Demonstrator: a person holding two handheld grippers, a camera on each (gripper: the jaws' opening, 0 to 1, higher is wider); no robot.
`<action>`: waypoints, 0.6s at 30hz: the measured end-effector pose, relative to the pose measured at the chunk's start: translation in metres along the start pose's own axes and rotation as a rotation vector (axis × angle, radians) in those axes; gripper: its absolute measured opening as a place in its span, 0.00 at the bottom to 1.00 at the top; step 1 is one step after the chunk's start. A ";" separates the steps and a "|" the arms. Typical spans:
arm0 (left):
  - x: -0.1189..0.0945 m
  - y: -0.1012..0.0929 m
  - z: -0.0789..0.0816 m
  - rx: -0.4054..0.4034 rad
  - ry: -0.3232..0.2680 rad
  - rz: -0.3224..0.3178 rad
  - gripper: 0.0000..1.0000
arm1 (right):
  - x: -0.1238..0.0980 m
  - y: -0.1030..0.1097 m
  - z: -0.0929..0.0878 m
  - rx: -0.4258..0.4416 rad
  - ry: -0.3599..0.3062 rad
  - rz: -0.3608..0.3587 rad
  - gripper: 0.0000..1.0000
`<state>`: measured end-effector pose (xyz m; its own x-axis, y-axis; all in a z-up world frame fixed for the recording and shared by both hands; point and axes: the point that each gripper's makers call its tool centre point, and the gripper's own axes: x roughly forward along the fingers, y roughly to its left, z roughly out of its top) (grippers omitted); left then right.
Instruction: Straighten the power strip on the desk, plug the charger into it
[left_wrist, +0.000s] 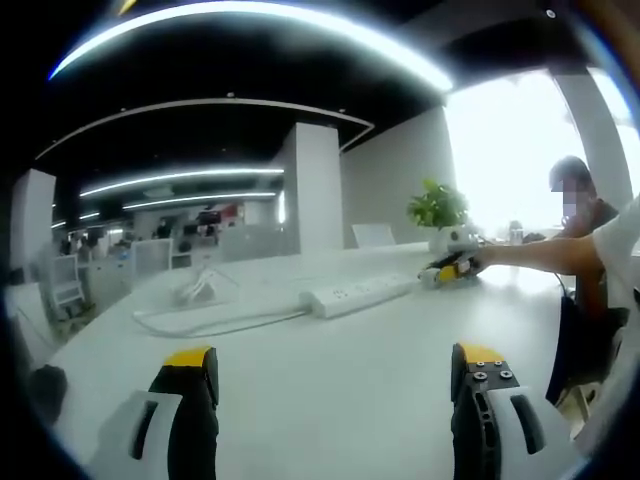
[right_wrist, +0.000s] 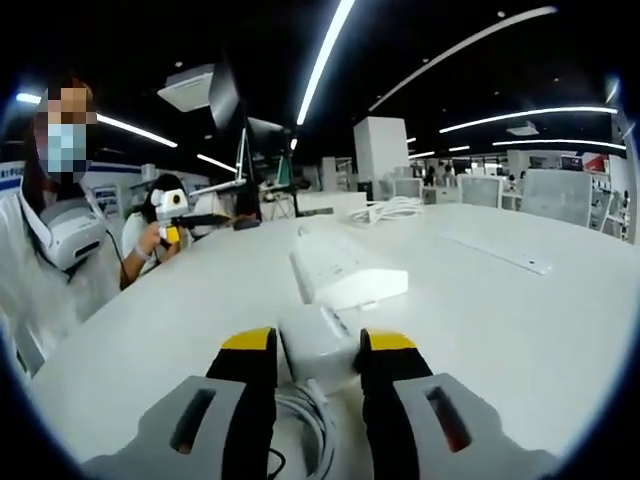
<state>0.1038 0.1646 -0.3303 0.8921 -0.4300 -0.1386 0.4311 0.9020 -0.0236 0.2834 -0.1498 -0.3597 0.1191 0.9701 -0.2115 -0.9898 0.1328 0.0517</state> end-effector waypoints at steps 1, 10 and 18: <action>0.000 0.000 0.000 0.001 0.000 0.001 0.99 | 0.001 0.001 0.000 -0.003 0.001 -0.002 0.30; 0.000 -0.001 0.000 0.003 -0.002 -0.006 0.99 | 0.000 -0.003 -0.002 0.032 0.025 -0.037 0.27; 0.001 -0.001 0.001 0.002 -0.004 -0.007 0.99 | 0.000 -0.002 -0.003 0.067 0.058 -0.077 0.25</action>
<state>0.1046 0.1634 -0.3290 0.8895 -0.4368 -0.1342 0.4379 0.8987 -0.0223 0.2853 -0.1503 -0.3626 0.1877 0.9435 -0.2730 -0.9703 0.2213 0.0978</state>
